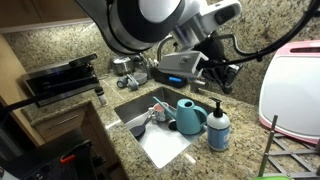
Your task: Press the pump on the bottle
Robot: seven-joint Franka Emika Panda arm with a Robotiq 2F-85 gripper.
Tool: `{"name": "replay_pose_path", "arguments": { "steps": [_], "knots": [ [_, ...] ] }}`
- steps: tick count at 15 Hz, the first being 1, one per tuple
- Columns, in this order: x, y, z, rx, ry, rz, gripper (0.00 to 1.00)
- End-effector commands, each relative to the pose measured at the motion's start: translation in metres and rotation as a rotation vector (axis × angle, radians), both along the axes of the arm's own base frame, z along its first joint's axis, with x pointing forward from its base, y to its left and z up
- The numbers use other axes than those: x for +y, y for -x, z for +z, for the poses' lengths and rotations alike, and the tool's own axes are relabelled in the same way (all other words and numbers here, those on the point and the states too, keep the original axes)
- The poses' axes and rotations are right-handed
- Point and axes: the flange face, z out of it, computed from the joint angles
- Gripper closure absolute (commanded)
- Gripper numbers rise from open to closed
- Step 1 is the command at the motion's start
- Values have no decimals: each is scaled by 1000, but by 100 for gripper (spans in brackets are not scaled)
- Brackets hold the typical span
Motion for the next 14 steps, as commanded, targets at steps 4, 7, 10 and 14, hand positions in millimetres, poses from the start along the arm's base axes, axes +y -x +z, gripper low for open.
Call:
{"name": "replay_pose_path", "arguments": {
  "steps": [4, 7, 10, 14],
  "knots": [
    [4, 3, -7, 14, 9, 17, 100],
    [7, 4, -9, 22, 10, 26, 100],
    [10, 5, -12, 27, 17, 38, 100],
    [14, 5, -12, 31, 29, 54, 100]
  ]
}}
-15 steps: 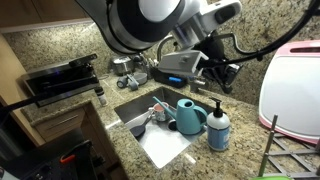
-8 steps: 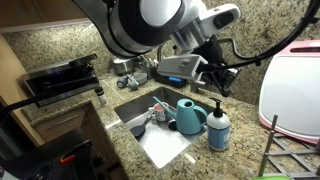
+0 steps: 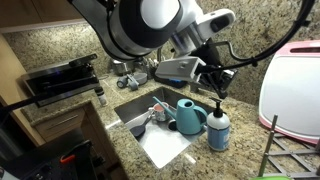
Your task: Press the pump on the bottle
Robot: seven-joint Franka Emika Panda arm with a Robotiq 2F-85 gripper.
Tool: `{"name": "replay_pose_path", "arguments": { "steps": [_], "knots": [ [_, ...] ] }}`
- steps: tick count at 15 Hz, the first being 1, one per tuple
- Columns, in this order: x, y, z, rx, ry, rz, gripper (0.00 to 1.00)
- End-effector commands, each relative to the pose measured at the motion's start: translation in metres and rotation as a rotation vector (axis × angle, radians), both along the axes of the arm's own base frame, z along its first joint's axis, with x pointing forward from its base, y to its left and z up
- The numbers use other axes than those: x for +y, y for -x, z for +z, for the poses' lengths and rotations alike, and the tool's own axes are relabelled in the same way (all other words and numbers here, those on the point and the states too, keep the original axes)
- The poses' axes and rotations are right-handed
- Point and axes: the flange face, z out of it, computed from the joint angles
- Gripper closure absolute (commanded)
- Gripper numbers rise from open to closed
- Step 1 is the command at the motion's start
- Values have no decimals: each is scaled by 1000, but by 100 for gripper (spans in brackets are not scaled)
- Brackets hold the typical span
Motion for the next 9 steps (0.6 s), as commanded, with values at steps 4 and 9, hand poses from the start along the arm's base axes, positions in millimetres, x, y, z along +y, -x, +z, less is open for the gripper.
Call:
{"name": "replay_pose_path", "arguments": {
  "steps": [4, 9],
  "knots": [
    [8, 4, 2, -5, 15, 13, 100],
    [8, 2, -1, 4, 25, 11, 100]
  ]
}}
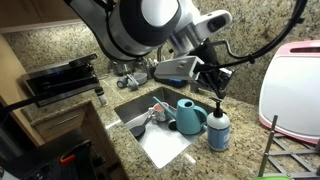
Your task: Press the pump on the bottle
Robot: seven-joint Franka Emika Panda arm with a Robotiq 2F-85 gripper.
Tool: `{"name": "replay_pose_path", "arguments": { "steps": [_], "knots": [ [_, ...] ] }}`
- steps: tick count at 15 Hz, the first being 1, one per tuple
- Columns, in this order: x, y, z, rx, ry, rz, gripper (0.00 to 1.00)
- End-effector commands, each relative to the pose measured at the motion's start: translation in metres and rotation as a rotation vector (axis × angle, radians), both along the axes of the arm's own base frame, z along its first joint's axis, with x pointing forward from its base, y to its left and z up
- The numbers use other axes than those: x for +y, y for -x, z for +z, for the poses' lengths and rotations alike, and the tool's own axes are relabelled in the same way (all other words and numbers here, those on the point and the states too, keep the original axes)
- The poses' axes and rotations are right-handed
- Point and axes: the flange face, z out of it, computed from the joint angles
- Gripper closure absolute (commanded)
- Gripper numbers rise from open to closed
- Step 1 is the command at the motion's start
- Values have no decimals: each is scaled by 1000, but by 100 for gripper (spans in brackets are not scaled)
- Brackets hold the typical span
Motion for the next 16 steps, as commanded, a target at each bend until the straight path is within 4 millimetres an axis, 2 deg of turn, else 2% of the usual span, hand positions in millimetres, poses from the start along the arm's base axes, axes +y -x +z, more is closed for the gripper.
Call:
{"name": "replay_pose_path", "arguments": {
  "steps": [1, 16],
  "knots": [
    [3, 2, -1, -6, 3, -9, 100],
    [6, 0, -9, 12, 23, -19, 100]
  ]
}}
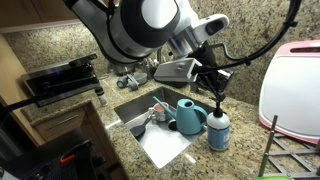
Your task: Press the pump on the bottle
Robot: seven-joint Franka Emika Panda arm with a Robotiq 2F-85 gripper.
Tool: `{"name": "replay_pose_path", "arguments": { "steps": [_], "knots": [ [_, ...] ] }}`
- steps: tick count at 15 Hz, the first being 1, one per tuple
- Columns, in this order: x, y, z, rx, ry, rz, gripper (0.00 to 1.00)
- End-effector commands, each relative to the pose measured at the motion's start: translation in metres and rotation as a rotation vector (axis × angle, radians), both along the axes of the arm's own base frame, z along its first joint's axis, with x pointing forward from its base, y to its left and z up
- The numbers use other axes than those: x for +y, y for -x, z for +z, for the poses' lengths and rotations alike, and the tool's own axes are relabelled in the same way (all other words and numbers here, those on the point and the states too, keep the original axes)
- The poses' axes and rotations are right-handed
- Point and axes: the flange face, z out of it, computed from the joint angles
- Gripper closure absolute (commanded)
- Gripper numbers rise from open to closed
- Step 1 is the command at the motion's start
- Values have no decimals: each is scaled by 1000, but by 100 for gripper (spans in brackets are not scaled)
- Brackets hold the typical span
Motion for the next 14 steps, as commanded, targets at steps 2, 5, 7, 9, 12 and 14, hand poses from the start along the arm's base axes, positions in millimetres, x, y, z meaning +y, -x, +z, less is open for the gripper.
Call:
{"name": "replay_pose_path", "arguments": {
  "steps": [2, 5, 7, 9, 12, 14],
  "knots": [
    [3, 1, -3, -5, 2, -14, 100],
    [3, 0, -3, -6, 4, -21, 100],
    [4, 0, -3, -3, 7, -21, 100],
    [4, -1, -4, -2, 12, -21, 100],
    [2, -3, -5, 2, 25, -25, 100],
    [1, -5, -7, 5, 32, -31, 100]
  ]
}}
